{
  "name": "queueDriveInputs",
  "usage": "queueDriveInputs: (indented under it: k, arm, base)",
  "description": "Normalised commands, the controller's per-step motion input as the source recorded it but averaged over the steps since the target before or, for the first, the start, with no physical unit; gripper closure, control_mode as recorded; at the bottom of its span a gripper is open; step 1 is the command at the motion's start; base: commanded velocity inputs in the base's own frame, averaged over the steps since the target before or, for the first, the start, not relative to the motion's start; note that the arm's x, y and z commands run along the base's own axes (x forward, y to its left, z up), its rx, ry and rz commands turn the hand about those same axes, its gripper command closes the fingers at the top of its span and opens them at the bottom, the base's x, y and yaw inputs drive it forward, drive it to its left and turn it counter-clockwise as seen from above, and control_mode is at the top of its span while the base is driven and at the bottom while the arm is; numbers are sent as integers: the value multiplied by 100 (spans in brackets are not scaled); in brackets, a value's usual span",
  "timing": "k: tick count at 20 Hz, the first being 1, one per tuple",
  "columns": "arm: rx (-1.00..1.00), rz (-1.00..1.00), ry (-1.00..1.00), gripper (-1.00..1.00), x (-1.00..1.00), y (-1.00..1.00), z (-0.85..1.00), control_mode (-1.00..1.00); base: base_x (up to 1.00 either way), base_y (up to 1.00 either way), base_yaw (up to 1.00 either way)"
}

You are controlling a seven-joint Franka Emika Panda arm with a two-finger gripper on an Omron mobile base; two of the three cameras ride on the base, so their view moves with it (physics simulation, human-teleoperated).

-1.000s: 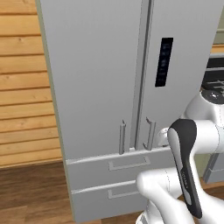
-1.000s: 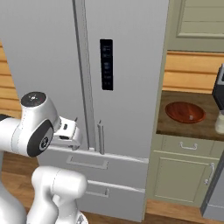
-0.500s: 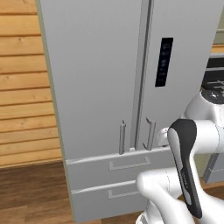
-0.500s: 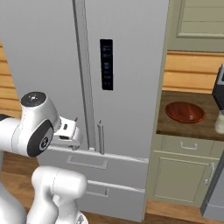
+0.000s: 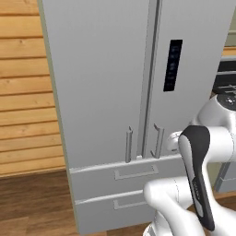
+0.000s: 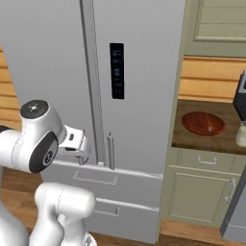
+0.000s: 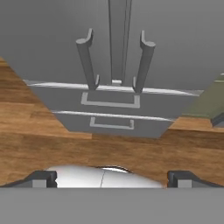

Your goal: Grab a lemon wedge from the fridge and one ice cube from the ice bowl, and put them in the glass of lemonade.

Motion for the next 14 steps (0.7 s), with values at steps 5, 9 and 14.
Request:
queueDriveInputs:
  k: [5,9,14]
  arm:
    - [3,0,-35,-100,14,-19,-1,-100]
    - [0,0,-17,-100,51,-29,0,-100]
    - [-1,1,-1,-100,79,-11,-5,-100]
  base:
    - [0,0,0]
    - [0,0,0]
    - [0,0,0]
